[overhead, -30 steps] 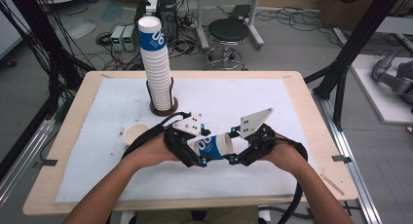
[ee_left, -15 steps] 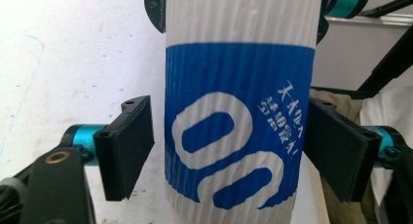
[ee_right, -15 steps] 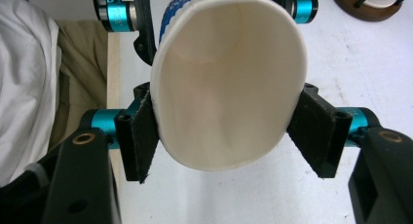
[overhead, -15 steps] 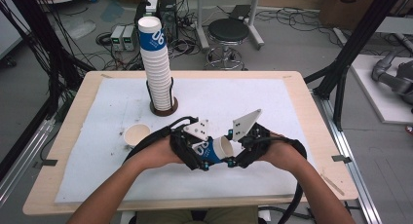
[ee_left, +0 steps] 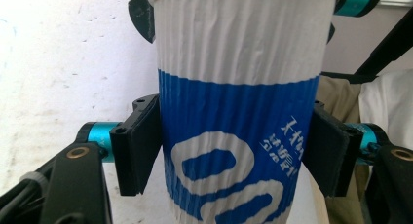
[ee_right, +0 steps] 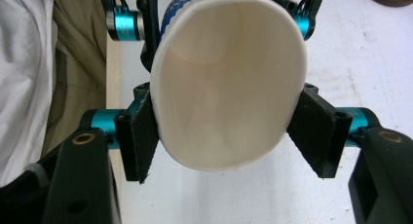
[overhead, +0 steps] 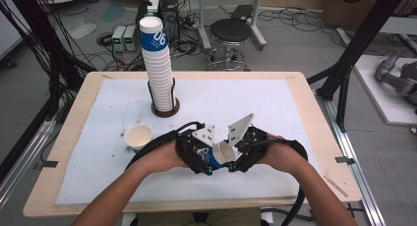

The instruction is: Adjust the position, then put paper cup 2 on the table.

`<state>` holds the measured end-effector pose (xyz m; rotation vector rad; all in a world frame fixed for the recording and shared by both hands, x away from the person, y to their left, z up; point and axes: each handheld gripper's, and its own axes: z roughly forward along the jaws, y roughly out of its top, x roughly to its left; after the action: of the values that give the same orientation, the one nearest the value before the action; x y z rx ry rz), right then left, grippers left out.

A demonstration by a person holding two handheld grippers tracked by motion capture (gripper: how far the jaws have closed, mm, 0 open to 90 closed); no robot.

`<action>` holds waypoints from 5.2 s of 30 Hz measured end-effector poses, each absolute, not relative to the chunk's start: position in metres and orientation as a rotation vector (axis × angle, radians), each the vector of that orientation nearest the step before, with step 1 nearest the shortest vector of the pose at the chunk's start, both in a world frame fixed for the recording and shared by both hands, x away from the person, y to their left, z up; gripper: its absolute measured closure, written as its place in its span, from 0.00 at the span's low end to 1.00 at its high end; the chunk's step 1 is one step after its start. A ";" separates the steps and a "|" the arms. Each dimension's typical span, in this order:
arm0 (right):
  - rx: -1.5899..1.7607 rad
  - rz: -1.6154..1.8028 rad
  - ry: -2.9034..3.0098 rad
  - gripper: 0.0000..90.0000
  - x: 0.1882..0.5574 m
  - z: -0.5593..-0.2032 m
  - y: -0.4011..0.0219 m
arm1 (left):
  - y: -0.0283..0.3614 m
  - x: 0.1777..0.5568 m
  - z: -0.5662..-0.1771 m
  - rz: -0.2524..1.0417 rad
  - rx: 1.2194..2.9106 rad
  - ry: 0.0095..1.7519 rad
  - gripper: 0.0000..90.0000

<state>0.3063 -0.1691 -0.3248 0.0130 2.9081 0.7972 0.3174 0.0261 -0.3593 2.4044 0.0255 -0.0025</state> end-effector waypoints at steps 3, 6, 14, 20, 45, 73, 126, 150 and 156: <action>0.003 0.776 2.912 0.36 0.307 -0.327 -0.169 | 0.024 0.317 -0.363 -0.004 2.406 0.032 0.36; 0.018 0.754 2.931 0.36 0.306 -0.328 -0.168 | 0.023 0.316 -0.365 -0.011 2.406 0.034 0.36; 0.014 0.782 2.934 0.30 0.309 -0.329 -0.169 | 0.024 0.316 -0.368 -0.003 2.377 0.039 0.34; 0.116 1.051 2.865 0.23 0.310 -0.321 -0.182 | 0.034 0.319 -0.376 -0.025 2.270 0.107 0.33; 0.711 1.446 2.367 0.23 0.309 -0.361 -0.281 | 0.067 0.316 -0.409 0.111 1.835 0.275 0.28; 0.856 1.372 2.179 0.23 0.298 -0.394 -0.301 | 0.092 0.317 -0.408 0.215 1.686 0.337 0.28; 0.903 1.426 2.113 0.23 0.298 -0.395 -0.321 | 0.024 0.389 -0.434 0.187 1.623 0.472 0.28; 0.893 1.433 2.115 0.23 0.296 -0.393 -0.319 | 0.003 0.393 -0.448 0.250 1.941 0.600 0.29; 0.893 1.434 2.116 0.23 0.295 -0.392 -0.319 | 0.007 0.384 -0.444 0.293 2.016 0.577 0.29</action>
<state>0.2953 -0.3190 -0.3924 0.8934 2.1165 1.4339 0.3836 0.0070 -0.4435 2.0163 0.5770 0.2925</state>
